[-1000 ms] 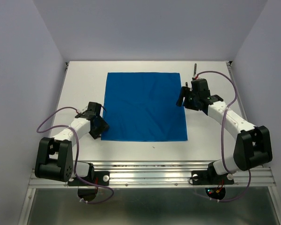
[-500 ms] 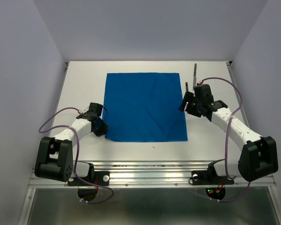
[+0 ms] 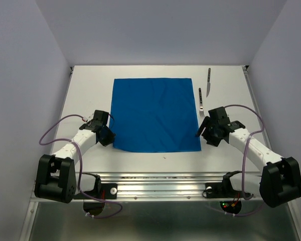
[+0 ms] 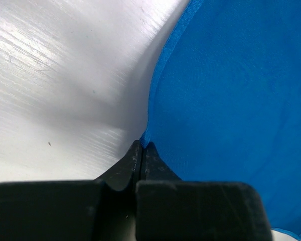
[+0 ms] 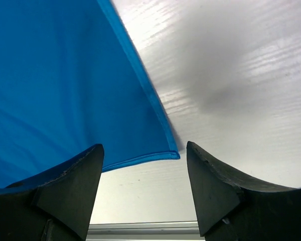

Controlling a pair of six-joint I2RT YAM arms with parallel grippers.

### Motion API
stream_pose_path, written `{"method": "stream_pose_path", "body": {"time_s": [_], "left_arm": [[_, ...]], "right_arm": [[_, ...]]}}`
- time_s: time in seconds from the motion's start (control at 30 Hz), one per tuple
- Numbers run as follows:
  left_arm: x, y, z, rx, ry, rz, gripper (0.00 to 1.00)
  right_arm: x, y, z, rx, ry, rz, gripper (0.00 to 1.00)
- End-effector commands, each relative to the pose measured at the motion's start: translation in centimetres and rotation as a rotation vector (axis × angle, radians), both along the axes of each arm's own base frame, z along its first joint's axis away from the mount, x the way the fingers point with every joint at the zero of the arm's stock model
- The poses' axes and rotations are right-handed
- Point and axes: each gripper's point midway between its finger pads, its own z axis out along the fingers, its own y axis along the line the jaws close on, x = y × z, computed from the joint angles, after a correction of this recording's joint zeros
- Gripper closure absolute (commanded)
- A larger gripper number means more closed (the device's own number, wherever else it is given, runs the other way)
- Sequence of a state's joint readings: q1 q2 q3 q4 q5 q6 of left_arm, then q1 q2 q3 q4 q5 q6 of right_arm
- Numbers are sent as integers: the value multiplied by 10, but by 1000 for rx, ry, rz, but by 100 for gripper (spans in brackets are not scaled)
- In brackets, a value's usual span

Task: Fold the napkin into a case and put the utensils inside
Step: Pick up the flattened napkin from the center of the board.

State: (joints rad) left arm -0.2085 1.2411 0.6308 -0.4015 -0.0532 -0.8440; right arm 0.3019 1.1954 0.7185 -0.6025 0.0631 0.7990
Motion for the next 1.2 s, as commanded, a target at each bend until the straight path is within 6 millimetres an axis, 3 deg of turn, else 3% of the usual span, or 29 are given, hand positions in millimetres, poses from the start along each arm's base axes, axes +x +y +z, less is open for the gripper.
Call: {"method": "stream_pose_path", "body": {"time_s": [0.0, 0.3, 0.57, 0.83, 1.03, 1.17], "left_arm": [[5, -2, 11, -3, -27, -2, 100], [6, -5, 9, -16, -28, -16, 100], [7, -6, 10, -24, -30, -17, 100], [7, -7, 10, -29, -34, -18, 100], [7, -7, 9, -27, -31, -18, 100], [6, -7, 8, -24, -28, -20, 100]], "right_arm": [[-13, -8, -2, -11, 17, -69, 27], [-29, 1, -35, 39, 68, -50, 36], [-24, 11, -41, 80, 38, -23, 45], [-17, 14, -48, 85, 28, -29, 47], [-18, 14, -50, 93, 19, -33, 54], [-19, 13, -50, 96, 13, -37, 67]]}}
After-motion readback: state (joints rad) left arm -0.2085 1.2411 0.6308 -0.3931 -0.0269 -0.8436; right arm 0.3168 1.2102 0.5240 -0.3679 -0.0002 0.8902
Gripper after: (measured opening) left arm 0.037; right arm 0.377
